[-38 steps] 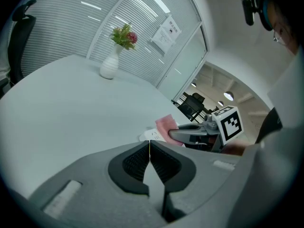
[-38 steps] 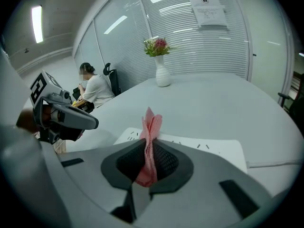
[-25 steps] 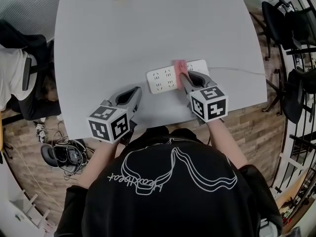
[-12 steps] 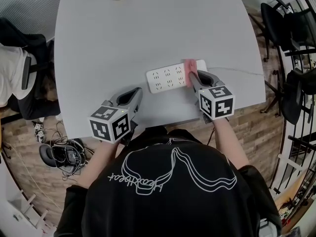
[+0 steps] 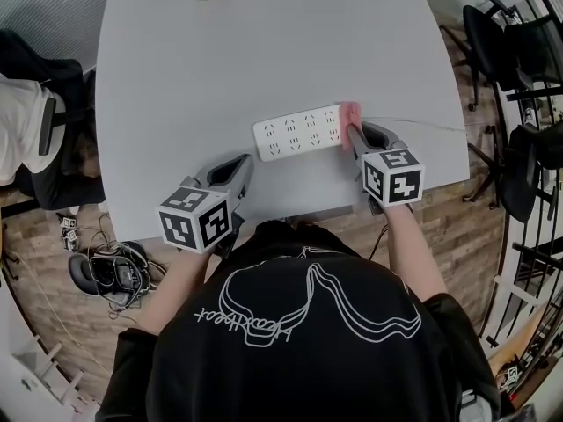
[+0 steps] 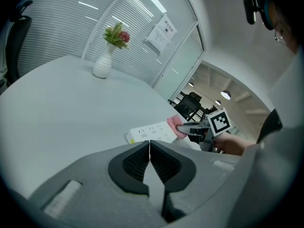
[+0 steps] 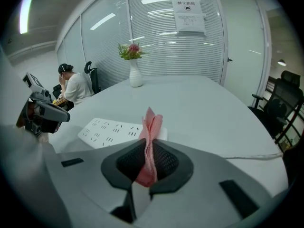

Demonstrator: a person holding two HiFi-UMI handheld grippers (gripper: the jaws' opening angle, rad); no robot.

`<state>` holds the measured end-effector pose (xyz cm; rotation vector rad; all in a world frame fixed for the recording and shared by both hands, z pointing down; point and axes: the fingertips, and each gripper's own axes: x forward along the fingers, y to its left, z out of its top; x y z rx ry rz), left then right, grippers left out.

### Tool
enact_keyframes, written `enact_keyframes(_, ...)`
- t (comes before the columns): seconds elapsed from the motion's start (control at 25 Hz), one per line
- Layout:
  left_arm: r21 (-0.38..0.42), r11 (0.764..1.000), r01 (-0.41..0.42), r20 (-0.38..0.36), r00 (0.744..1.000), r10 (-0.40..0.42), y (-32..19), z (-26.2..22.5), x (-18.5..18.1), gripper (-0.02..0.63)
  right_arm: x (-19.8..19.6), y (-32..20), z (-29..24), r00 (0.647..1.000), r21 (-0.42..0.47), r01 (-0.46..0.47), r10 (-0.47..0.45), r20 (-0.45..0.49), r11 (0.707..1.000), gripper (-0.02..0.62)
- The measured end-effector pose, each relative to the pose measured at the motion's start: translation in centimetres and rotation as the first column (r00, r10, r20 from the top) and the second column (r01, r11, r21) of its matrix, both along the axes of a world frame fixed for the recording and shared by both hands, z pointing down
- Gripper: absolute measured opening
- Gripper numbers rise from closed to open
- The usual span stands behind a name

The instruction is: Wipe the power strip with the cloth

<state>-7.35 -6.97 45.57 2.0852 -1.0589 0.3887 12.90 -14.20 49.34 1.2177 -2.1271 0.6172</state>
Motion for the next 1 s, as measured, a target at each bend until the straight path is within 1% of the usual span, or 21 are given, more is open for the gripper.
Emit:
enact_keyframes(0.36, 0.003, 0.999, 0.044, 0.032, 0.998, -0.044, 2.5, -1.0, 2.5, 0.015, 3.0, 0.1, -0.4, 0.999, 0.025, 0.039, -0.039, -0.019, 0.999, 0.041)
enact_keyframes(0.48, 0.000, 0.998, 0.068, 0.043, 0.997, -0.068, 3.3, -1.4, 3.5, 0.015, 4.0, 0.2, -0.6, 0.999, 0.034, 0.039, -0.039, -0.002, 0.999, 0.041)
enact_keyframes(0.6, -0.003, 0.996, 0.086, 0.044, 0.995, -0.086, 4.0, -1.9, 4.9, 0.015, 4.7, 0.3, -1.5, 0.997, 0.042, 0.049, -0.052, 0.059, 0.998, 0.040)
enact_keyframes(0.68, 0.003, 0.996, 0.092, 0.043, 0.995, -0.092, 4.4, -2.5, 6.1, 0.015, 4.7, 0.8, -2.9, 0.988, 0.067, 0.088, -0.095, 0.124, 0.994, 0.040)
enact_keyframes(0.76, 0.014, 0.995, 0.097, 0.040, 0.994, -0.097, 4.7, -3.4, 7.2, 0.015, 4.4, 1.7, -4.9, 0.965, 0.112, 0.135, -0.156, 0.210, 0.984, 0.040)
enact_keyframes(0.84, 0.030, 0.994, 0.103, 0.035, 0.994, -0.104, 5.0, -4.4, 8.2, 0.015, 4.5, 2.5, -7.3, 0.939, 0.163, 0.146, -0.188, 0.288, 0.976, 0.038)
enact_keyframes(1.0, 0.077, 0.991, 0.105, 0.024, 0.994, -0.107, 6.2, -6.9, 10.0, 0.015, 4.7, 4.9, -11.7, 0.898, 0.249, 0.169, -0.253, 0.360, 0.954, 0.038)
